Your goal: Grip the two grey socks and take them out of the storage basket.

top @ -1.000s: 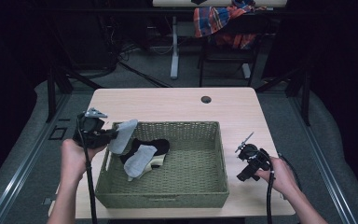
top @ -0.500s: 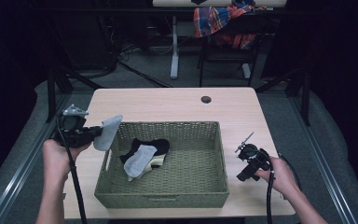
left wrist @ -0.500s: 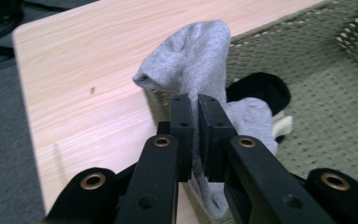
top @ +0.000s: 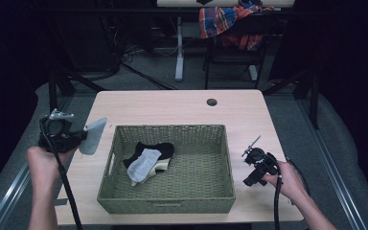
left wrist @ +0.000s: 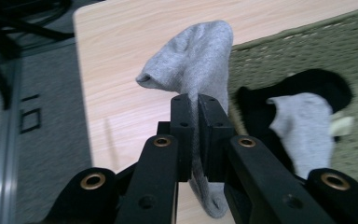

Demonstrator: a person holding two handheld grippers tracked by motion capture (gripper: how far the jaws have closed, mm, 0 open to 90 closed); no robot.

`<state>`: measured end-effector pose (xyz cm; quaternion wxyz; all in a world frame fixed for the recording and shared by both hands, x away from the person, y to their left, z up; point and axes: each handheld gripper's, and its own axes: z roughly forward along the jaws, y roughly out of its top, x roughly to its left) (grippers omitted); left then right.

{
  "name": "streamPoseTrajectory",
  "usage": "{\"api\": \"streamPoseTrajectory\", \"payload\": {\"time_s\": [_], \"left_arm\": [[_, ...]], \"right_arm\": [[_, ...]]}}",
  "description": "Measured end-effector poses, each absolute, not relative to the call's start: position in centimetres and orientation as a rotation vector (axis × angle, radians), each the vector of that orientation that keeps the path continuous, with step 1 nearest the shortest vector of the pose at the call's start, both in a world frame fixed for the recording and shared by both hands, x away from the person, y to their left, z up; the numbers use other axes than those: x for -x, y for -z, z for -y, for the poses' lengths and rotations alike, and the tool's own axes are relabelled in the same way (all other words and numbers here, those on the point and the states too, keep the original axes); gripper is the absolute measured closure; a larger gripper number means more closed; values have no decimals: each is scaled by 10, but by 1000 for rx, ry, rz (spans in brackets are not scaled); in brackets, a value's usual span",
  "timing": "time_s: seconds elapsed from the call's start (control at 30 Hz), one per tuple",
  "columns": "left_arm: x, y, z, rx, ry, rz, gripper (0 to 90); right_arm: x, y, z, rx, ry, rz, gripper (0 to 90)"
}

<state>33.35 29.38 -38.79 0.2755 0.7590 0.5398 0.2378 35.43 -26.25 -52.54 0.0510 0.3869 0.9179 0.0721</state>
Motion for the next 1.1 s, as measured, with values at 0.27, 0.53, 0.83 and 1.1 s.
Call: {"api": "streamPoseTrajectory", "payload": {"time_s": [0.27, 0.53, 0.83, 1.1], "left_arm": [[-335, 398, -309, -1985, -605, -1492, 857], [-341, 412, -315, -1995, -583, -1535, 857], [-347, 428, -316, -2022, -552, -1567, 857], [-351, 439, -317, -2042, -530, -1590, 857]], "right_arm": [[-354, 526, 262, -1182, -225, -2791, 104], [-354, 524, 262, -1167, -194, -2794, 104], [-354, 524, 262, -1166, -194, -2792, 104], [-354, 523, 262, -1155, -187, -2804, 104]]}}
